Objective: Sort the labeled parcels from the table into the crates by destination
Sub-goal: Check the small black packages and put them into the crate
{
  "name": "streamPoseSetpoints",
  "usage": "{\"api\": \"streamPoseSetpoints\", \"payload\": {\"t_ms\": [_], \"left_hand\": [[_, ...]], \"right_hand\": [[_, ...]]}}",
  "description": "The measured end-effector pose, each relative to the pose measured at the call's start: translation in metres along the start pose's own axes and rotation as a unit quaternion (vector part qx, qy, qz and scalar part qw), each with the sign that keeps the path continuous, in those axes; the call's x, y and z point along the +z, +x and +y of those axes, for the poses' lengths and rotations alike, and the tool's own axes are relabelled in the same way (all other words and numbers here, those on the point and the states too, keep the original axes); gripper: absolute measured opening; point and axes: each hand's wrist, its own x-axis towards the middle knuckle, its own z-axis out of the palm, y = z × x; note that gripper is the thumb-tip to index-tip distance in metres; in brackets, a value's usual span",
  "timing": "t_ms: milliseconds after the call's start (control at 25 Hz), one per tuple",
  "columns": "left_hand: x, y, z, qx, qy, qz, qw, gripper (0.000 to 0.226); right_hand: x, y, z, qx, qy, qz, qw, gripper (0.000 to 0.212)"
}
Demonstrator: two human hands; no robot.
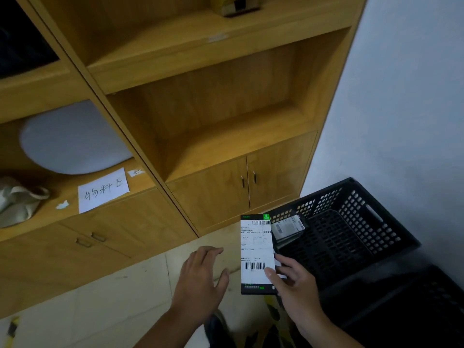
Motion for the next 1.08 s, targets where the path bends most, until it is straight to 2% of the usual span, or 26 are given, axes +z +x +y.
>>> {"api": "streamPoseSetpoints", "payload": {"t_ms": [200, 360, 560, 760, 1080], "left_hand": [[-0.006, 0.046, -0.020, 0.002, -0.011, -0.007, 1.000, 0.044], [-0.011, 0.097, -0.047, 0.046, -0.013, -0.023, 0.999, 0.043], [-0.020, 0.181, -0.089, 0.126, -0.009, -0.042, 0.991, 0.041], [-0.026, 0.243, -0.122, 0.216, -0.008, -0.099, 0.971, 0.042], [-0.006, 0.280, -0.089, 0.294, 0.009, -0.175, 0.940, 0.046]], "right_hand": [[0.016, 0.041, -0.011, -0.006, -0.014, 0.019, 1.000, 0.035], [0.040, 0.078, -0.022, -0.007, -0.013, 0.040, 0.999, 0.036], [0.086, 0.118, -0.033, -0.013, -0.001, 0.132, 0.991, 0.032], [0.127, 0.128, -0.037, 0.014, 0.027, 0.224, 0.974, 0.031], [0.121, 0.103, -0.035, 0.036, 0.042, 0.350, 0.935, 0.030]]}}
